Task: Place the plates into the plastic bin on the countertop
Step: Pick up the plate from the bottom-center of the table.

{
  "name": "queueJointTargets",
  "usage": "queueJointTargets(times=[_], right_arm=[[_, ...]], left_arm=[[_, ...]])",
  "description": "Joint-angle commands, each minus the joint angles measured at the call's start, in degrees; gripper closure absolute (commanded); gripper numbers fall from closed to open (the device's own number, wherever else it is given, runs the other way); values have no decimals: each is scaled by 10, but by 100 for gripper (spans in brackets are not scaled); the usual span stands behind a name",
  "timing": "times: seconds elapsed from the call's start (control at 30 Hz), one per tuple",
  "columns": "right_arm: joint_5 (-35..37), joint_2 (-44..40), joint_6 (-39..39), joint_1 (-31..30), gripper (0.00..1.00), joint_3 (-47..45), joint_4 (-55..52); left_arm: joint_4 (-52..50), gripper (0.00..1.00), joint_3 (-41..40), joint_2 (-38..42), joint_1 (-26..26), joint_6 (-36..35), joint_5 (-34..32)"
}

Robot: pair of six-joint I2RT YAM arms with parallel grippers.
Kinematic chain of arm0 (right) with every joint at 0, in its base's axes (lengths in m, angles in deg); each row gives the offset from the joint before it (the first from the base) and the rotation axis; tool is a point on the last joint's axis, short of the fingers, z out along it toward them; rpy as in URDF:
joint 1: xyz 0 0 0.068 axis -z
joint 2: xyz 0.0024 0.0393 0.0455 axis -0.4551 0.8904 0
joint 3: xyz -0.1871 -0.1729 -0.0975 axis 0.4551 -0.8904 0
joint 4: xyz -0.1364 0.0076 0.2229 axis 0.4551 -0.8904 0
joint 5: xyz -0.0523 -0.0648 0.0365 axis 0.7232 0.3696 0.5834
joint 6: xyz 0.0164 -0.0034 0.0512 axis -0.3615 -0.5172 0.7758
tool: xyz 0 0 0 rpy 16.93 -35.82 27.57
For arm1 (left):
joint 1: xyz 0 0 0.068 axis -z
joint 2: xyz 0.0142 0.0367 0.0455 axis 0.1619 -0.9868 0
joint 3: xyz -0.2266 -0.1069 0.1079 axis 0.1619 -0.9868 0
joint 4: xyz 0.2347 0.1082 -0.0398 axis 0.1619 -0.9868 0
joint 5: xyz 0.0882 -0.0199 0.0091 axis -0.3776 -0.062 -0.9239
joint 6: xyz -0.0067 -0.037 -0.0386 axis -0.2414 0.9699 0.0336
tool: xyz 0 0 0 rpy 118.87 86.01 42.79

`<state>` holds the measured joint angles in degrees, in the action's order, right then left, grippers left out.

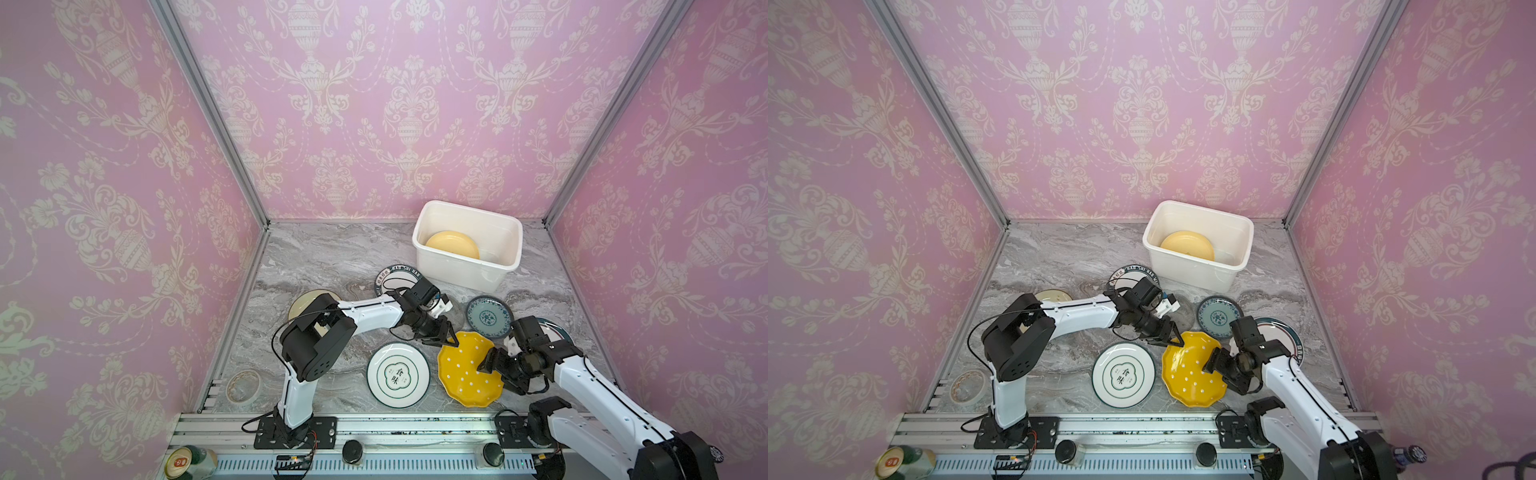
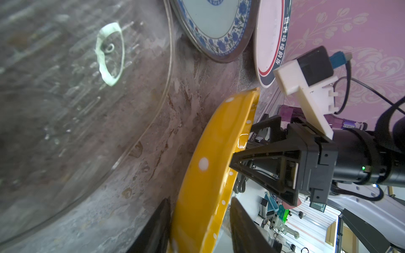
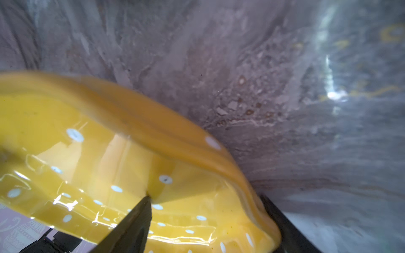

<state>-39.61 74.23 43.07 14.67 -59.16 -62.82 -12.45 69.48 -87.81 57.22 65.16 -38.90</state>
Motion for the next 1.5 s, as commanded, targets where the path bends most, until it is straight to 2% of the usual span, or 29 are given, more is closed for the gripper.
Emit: queueJointTargets(times=[0.0,0.13,0.37,0.53,0.7,0.87,1.2,1.47], right_arm=[[-84,-8,-12,-5,23,-13,120],[-77,-11,-12,-5,23,-13,115],[-61,-7,-17,-5,23,-6,99],[-49,-4,-23,-5,22,4,84],[-14,-13,-36,-5,18,38,42],[32,-50,-36,-5,12,99,-17],[59,-93,-6,-4,9,193,-42],[74,-66,-27,-3,10,342,-70]], left_arm=[[77,52,5,13,24,21,109],[78,54,6,12,23,23,108],[68,73,5,13,20,22,103],[58,79,4,19,18,19,96],[32,87,5,30,15,8,86],[1,100,9,57,7,0,70],[-10,100,26,135,-28,17,31],[17,100,65,189,-83,61,-17]])
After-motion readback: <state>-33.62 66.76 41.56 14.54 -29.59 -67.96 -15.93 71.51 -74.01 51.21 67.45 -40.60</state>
